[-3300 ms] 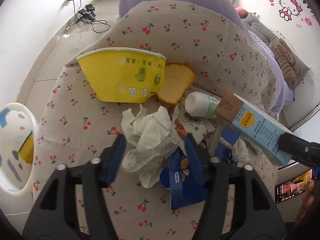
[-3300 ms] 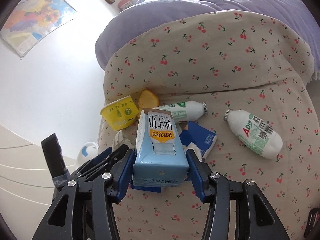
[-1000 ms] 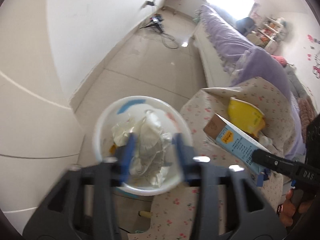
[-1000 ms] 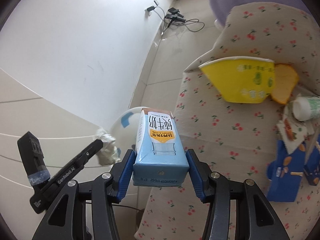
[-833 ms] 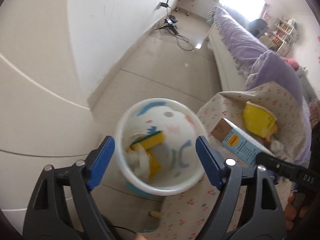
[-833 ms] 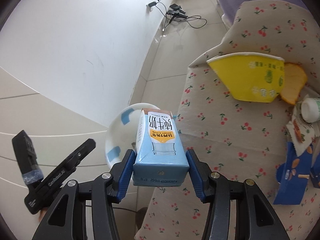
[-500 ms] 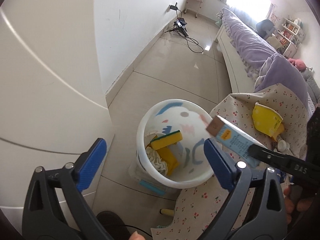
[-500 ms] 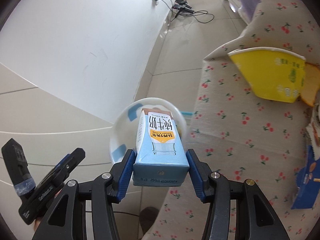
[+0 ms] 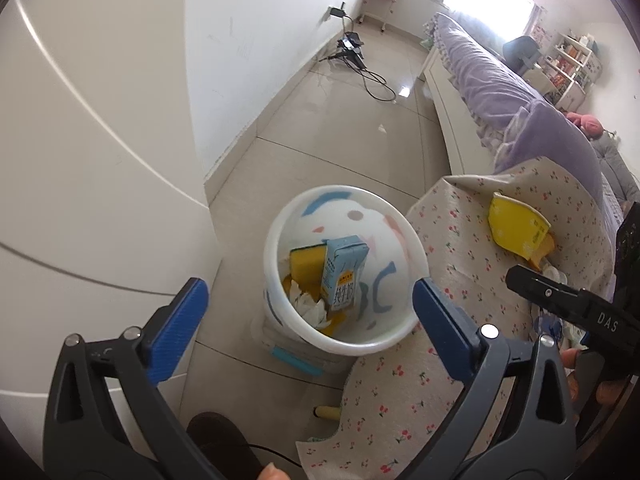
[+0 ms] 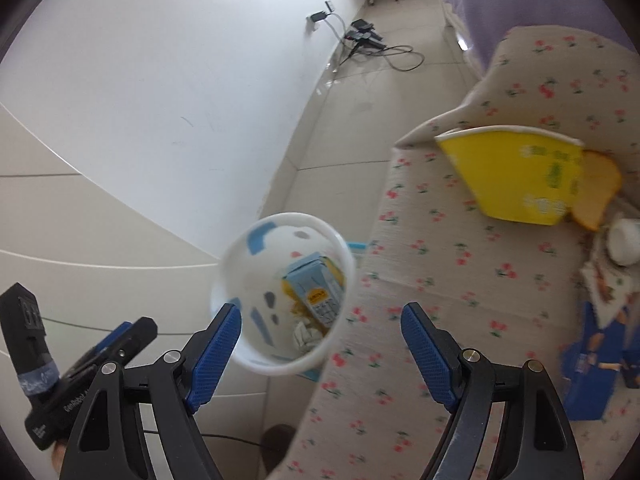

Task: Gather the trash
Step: 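Drop the milk carton into the wastebasket by opening the right gripper, then move the right gripper back over the remaining trash on the bench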

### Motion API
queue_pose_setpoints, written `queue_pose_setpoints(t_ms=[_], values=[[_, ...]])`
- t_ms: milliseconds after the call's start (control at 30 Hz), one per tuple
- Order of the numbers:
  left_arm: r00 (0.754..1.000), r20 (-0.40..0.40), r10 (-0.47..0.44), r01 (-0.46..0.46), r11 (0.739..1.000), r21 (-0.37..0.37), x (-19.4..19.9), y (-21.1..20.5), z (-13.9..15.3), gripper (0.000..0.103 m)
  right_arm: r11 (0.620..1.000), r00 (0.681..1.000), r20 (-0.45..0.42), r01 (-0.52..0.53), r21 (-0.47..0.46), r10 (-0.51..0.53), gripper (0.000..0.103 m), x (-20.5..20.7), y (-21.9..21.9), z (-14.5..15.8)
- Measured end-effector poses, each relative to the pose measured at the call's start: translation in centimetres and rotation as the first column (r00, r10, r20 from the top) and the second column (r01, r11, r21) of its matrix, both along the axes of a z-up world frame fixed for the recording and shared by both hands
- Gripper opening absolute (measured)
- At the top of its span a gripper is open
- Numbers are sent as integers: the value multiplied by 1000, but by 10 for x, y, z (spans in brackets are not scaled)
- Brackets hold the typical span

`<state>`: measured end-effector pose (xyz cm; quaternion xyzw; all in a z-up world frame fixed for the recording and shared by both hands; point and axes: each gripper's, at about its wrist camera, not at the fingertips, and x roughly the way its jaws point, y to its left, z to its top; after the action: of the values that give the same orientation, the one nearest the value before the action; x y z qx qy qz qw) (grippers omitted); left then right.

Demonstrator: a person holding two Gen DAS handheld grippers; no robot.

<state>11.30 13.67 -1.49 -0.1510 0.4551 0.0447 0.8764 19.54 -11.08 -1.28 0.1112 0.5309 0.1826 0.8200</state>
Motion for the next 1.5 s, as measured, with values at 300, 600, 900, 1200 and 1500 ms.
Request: queue_pose_setpoints(t_ms=[300, 600, 900, 1200, 1500], values=[[996, 4, -90, 90, 996, 6, -10, -33, 6, 102, 993, 993, 67, 98, -60, -94, 84, -27, -64, 21], [986, 20, -166, 166, 986, 17, -18, -74, 7, 102, 958, 962, 177, 236, -166, -207, 84, -53, -152, 29], [979, 43, -199, 197, 979, 48, -21, -119, 1, 102, 915, 933, 248, 320, -246, -260, 84, -70, -221, 6], [972, 55, -230, 226, 971, 78, -21, -156, -11, 102, 916, 933, 270, 308, -256, -238, 84, -75, -247, -15], [959, 34, -282, 278, 956, 91, -16, -188, -22, 102, 923, 948, 231, 278, -265, -220, 69, -66, -250, -35]])
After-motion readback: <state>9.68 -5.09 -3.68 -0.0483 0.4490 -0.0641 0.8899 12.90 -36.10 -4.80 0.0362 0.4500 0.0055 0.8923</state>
